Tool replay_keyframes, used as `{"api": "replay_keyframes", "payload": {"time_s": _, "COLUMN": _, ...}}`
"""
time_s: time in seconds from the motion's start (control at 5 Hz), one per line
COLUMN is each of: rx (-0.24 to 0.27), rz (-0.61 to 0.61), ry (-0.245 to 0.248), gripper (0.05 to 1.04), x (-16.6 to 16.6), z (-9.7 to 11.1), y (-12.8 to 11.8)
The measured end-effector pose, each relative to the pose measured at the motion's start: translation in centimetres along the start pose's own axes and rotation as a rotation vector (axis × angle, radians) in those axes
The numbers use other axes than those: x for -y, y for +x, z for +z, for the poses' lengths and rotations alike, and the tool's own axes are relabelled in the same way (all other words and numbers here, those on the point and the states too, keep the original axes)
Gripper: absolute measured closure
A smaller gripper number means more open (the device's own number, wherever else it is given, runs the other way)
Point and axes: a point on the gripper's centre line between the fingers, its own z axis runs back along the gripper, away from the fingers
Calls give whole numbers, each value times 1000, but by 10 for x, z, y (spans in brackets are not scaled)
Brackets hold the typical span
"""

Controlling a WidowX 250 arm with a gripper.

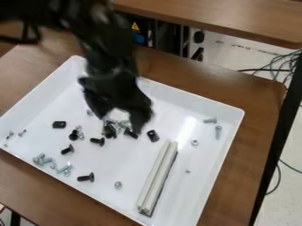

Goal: Sweep into pile

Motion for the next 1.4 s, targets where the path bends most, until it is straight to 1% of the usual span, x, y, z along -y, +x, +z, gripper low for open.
{"api": "replay_keyframes", "payload": {"time_s": 0.2, "rx": -26, "rz": -17, "ry": -50, "gripper": 85, "x": 14, "z": -28, "y": 0}}
{"api": "replay_keyframes", "payload": {"time_s": 0.4, "rx": -51, "rz": -8, "ry": -26, "gripper": 85, "x": 18, "z": -53, "y": 1}}
{"api": "replay_keyframes", "payload": {"time_s": 0.6, "rx": -51, "rz": 14, "ry": -46, "gripper": 85, "x": 27, "z": -69, "y": 5}}
{"api": "replay_keyframes", "payload": {"time_s": 0.8, "rx": -29, "rz": 41, "ry": -68, "gripper": 85, "x": 30, "z": -76, "y": 8}}
{"api": "replay_keyframes", "payload": {"time_s": 1.0, "rx": -61, "rz": 52, "ry": -48, "gripper": 85, "x": 32, "z": -87, "y": 5}}
{"api": "replay_keyframes", "payload": {"time_s": 1.2, "rx": -97, "rz": 64, "ry": -39, "gripper": 85, "x": 33, "z": -102, "y": 0}}
{"api": "replay_keyframes", "payload": {"time_s": 1.4, "rx": -85, "rz": 81, "ry": -26, "gripper": 124, "x": 31, "z": -104, "y": 2}}
